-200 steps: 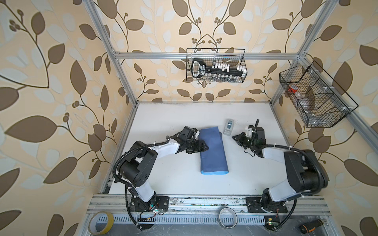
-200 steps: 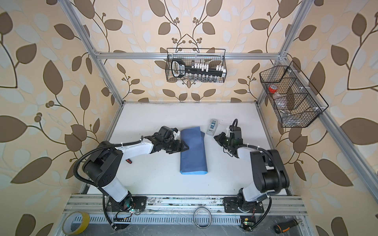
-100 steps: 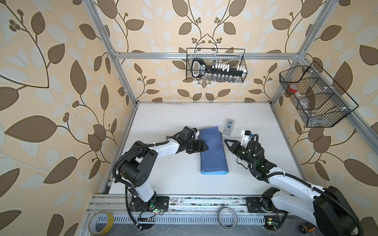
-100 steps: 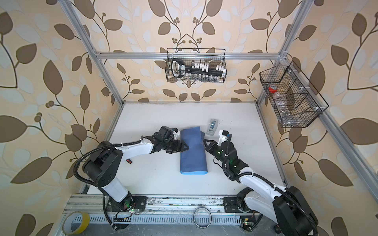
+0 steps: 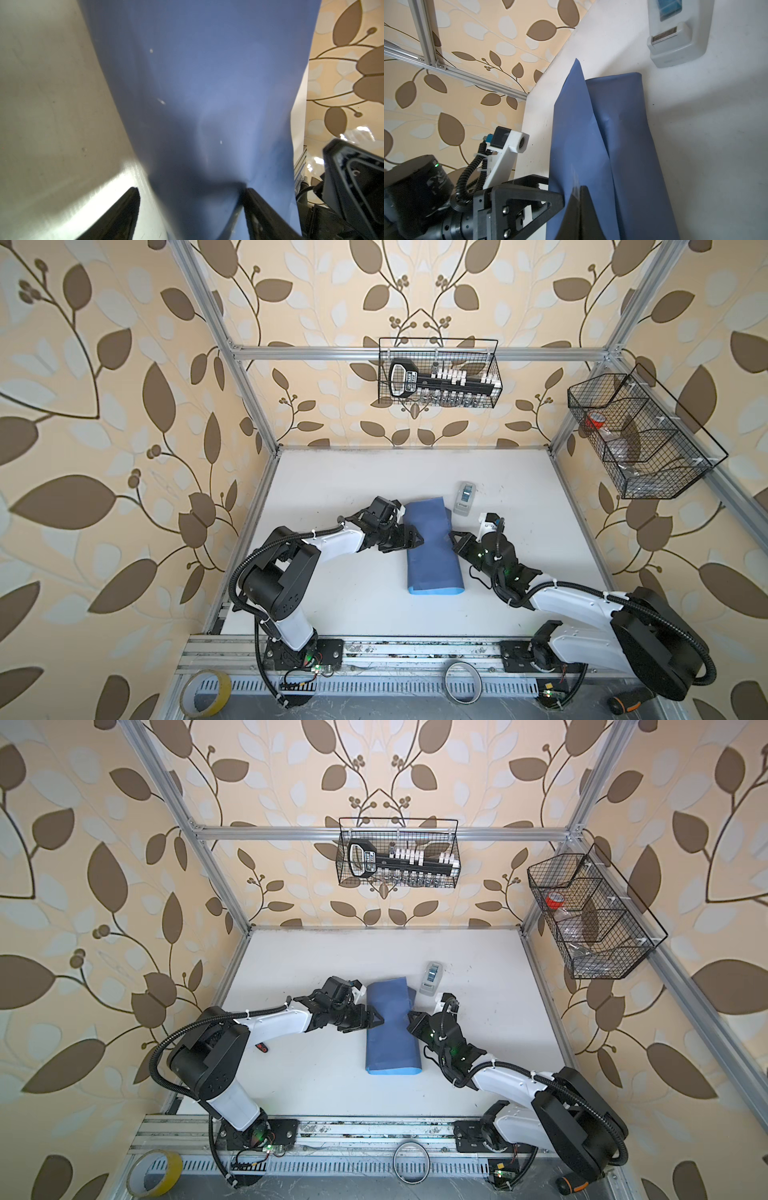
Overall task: Wrap a gift box in wrapping paper
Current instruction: Stick the wrapping paper to the gift box.
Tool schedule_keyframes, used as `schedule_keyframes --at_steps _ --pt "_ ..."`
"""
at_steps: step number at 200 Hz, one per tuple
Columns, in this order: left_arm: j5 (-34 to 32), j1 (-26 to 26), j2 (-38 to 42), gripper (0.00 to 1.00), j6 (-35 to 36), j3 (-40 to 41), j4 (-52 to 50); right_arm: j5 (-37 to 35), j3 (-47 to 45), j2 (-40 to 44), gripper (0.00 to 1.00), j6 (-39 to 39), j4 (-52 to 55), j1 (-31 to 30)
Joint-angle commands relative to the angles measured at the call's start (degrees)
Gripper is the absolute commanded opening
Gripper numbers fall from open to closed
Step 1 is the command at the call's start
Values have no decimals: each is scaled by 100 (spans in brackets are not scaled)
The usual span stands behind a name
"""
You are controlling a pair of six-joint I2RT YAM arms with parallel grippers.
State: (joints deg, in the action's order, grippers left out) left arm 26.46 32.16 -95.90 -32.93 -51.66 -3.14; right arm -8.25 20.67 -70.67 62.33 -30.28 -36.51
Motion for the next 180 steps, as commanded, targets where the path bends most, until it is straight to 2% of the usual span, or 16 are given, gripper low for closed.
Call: schedule_keyframes --at_steps 1,180 --pt "-517 -17 -188 79 243 178 -793 -246 43 -94 0 -63 -159 -69" --pt "-488 -18 -201 79 237 174 -743 -530 -194 -480 0 -383 -363 -85"
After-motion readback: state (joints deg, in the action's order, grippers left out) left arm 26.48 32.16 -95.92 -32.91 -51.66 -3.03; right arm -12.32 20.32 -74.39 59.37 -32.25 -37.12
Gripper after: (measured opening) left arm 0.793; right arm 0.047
